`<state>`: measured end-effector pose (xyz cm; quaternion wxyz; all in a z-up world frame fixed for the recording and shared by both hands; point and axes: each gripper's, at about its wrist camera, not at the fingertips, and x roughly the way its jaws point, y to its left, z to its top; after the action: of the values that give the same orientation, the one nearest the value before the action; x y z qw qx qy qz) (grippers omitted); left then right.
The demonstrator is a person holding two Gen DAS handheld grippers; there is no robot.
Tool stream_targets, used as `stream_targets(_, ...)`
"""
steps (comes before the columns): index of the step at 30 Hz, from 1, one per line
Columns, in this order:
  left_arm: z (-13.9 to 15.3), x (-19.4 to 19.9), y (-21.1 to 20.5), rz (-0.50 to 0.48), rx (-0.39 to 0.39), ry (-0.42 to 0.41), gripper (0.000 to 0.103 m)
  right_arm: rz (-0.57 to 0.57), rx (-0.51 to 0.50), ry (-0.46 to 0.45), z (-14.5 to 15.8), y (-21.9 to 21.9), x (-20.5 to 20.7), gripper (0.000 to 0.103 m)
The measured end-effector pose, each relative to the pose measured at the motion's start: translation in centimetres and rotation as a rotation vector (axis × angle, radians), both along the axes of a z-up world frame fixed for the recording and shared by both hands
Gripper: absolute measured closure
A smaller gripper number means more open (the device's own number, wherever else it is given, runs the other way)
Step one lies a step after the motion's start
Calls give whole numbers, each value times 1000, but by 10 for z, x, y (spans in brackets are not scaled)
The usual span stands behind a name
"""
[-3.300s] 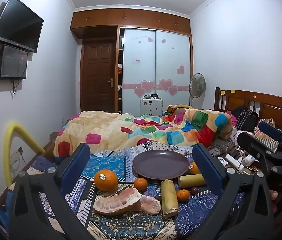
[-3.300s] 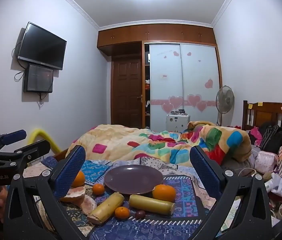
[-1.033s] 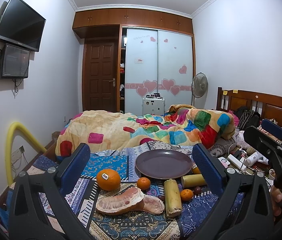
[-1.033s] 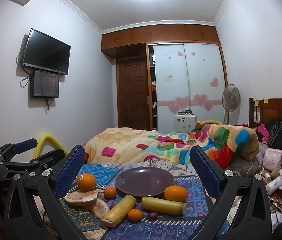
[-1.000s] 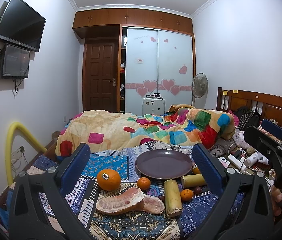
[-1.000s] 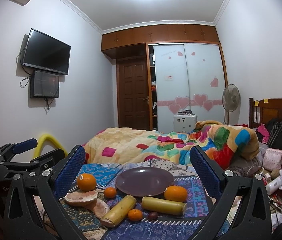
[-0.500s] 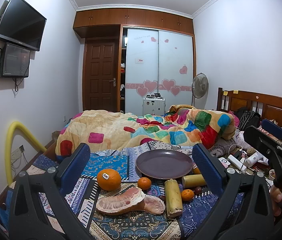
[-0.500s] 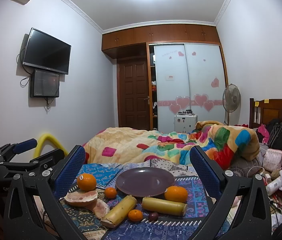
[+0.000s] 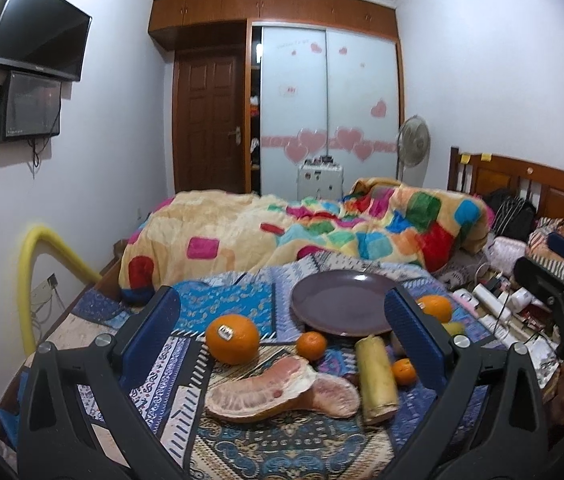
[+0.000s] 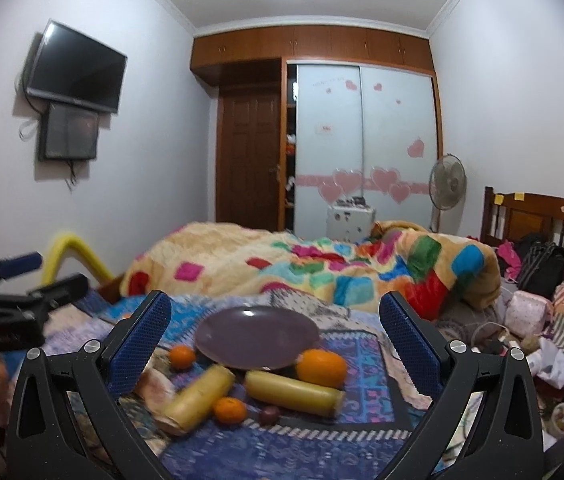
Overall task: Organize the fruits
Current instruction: 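Move the right tool to the orange while the left tool approaches the Dole orange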
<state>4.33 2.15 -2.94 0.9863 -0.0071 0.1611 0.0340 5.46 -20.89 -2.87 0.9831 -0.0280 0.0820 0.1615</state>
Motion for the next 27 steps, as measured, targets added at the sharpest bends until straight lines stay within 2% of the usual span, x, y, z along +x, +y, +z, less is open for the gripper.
stream_targets(6,-17,31,20,5,-19,104,0,-26,-72,81,-15,-12,29,0)
stream_targets(13,-36,68,40,3,5,209,0,-21,-152,166,-29,-16,59,0)
stream_targets(19,-55,103,55,8,13,314,4,3,-183,253,-40,-18,92,0)
stream_targets(27,-79,139,65,-25,13,438,16,53,-184,395,-59,-16,126,2)
